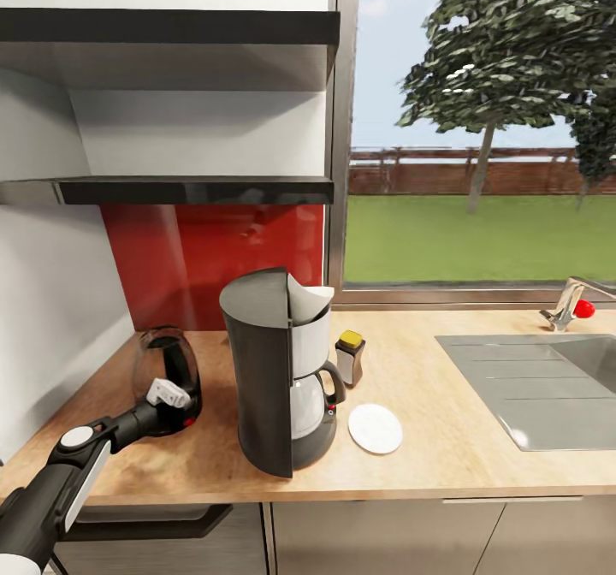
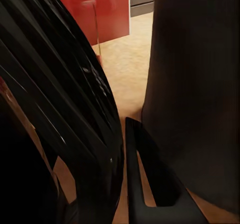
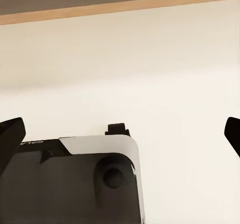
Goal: Set up a coffee station on the kitchen countertop: keep the coffee maker on the countertop, move the bottle of coffee from the kitchen shelf to the counter next to the coffee maker, place a paper coffee filter on top of the coffee maker, put the saucer next to the coffee maker with the coffee cup on the saucer, and place the electric kettle next to the coffee maker.
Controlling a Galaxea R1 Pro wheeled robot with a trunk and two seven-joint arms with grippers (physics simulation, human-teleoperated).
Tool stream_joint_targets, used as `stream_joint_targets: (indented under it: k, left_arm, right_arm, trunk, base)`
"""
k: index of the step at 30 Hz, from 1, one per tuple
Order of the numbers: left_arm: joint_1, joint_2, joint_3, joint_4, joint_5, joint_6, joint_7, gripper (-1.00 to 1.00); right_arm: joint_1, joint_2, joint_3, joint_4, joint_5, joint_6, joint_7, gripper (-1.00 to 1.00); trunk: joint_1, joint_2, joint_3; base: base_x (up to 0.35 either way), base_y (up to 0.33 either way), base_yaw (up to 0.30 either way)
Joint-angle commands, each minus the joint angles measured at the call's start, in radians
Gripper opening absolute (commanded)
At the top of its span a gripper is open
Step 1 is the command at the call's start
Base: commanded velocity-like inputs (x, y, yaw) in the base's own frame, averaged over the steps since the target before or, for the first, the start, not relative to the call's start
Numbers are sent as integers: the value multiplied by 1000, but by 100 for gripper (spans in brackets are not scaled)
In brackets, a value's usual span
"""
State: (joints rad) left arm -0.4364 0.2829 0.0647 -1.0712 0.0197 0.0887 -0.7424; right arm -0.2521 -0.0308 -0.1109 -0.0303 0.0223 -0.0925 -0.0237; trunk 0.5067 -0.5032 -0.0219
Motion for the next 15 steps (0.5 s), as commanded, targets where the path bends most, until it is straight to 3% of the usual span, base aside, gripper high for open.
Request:
stream_joint_targets:
  k: [1,8,15]
  left_arm:
    - [1,-1,0,17,-18,9,-9,-100]
    - [4,-8,-6,16,-17,7,-75,-100]
    - [5,-14,-14,16,-24,7,-83,-100]
  right_arm:
    - [-1,0,-7,1,2,-4,-1,100]
    - [-1,-2,-8,0,2,-5,-2,100]
    - [-1,-3,-8,0,2,-5,-2,100]
  trunk:
    - [1,-2,-2]
    - [1,-2,-2]
    - [1,-2,-2]
  base:
    - [0,0,0]
    - [0,0,0]
    - [0,0,0]
